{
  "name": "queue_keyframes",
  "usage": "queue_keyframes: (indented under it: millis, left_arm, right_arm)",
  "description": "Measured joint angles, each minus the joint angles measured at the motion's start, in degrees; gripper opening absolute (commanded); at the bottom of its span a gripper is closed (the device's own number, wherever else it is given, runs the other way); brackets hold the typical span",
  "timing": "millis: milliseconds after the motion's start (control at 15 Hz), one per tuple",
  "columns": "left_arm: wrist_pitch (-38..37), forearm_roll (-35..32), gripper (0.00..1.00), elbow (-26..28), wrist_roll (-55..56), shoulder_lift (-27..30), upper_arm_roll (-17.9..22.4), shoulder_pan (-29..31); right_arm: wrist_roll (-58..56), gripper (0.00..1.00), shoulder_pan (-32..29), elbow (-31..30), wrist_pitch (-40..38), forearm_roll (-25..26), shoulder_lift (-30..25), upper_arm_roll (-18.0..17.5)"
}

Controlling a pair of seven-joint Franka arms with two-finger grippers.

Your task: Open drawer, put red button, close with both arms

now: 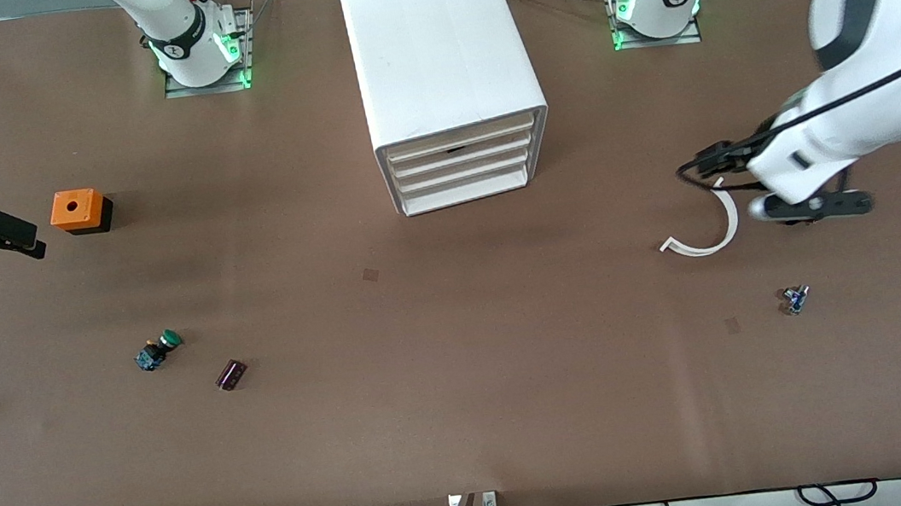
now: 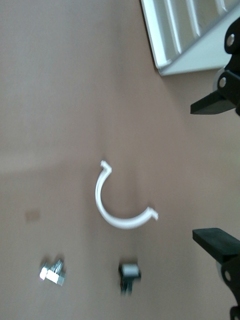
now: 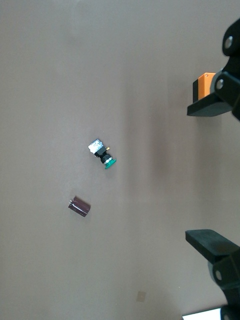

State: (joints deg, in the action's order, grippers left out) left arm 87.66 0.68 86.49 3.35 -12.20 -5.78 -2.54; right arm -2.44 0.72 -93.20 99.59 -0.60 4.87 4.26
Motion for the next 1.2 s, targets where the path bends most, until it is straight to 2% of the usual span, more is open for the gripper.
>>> queue_keyframes:
  millis: [133, 267, 400, 533, 733, 1200]
  left_arm:
    - [-1.4, -1.9, 1.00, -2.0, -4.2, 1.3, -0.1, 1.1]
    - [-1.8, -2.4, 1.00, -1.8, -6.5, 3.3, -0.2, 1.9]
    - [1.3, -2.4, 1.00, 0.9, -6.8, 6.2, -0.2, 2.1]
    - [7.8, -2.4, 1.00, 5.8, -6.8, 9.4, -0.2, 2.1]
    - [12.9, -1.9, 1.00, 9.7, -6.4, 11.3, 1.3, 2.3]
    - [9.7, -1.7, 1.00, 10.9, -6.4, 13.3, 2.7, 3.2]
  right_arm:
    - [0.0, 1.00, -0.2, 0.0, 0.0, 0.0, 0.0, 0.0]
    - [0.0, 1.00, -0.8, 0.0, 0.0, 0.0, 0.0, 0.0]
    - [0.0, 1.00, -1.3, 0.0, 0.0, 0.0, 0.0, -0.3]
    - [0.0, 1.00, -1.4, 0.0, 0.0, 0.0, 0.0, -0.4]
    - [0.0, 1.00, -1.4, 0.1, -0.7, 0.0, -0.2, -0.7]
    - [0.0, 1.00, -1.4, -1.0, -2.9, 0.0, -2.7, -0.8]
